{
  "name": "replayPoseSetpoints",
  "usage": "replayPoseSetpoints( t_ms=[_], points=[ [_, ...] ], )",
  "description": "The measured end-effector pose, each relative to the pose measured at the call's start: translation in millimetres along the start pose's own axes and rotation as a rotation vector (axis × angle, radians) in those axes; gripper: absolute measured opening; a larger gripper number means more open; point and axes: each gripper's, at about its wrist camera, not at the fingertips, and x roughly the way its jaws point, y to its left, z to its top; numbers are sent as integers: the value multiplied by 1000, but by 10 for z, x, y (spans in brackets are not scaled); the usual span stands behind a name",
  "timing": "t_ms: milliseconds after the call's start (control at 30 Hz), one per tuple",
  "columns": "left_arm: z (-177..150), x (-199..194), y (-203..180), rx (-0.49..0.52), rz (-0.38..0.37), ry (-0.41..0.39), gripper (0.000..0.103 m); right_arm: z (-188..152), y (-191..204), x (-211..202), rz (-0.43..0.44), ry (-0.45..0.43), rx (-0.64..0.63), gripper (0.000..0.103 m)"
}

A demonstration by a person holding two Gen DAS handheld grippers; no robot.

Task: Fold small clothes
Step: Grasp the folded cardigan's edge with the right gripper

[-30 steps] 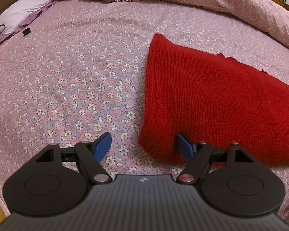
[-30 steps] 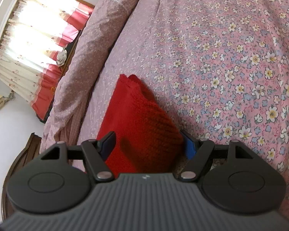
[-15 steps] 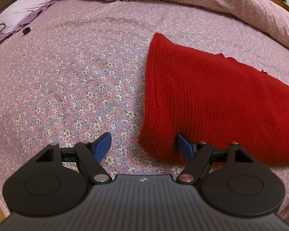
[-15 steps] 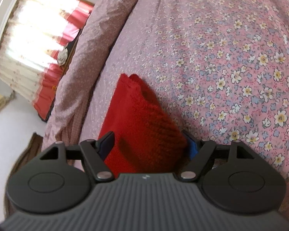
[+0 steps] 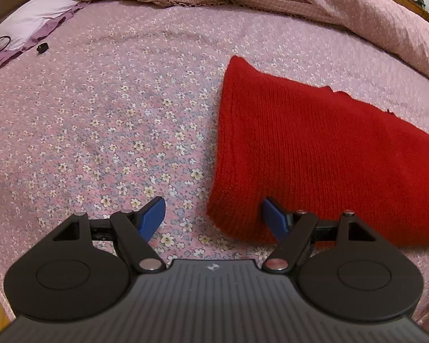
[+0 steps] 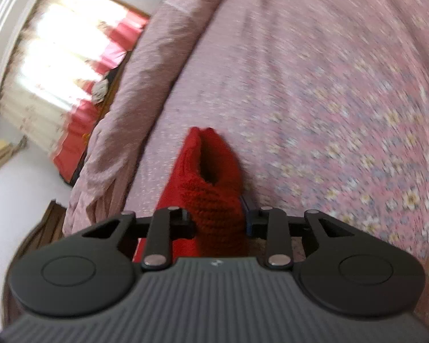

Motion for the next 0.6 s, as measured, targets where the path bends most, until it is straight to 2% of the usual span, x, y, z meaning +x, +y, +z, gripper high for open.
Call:
replayPoseSetpoints(
  t_ms=[233, 600],
  points=[
    [7, -67, 52, -9, 3, -14, 79, 46, 326, -76, 61, -23, -158, 30],
    [32, -127, 184, -29, 14, -27, 79, 27, 757, -143, 153, -27, -326, 29]
  ],
)
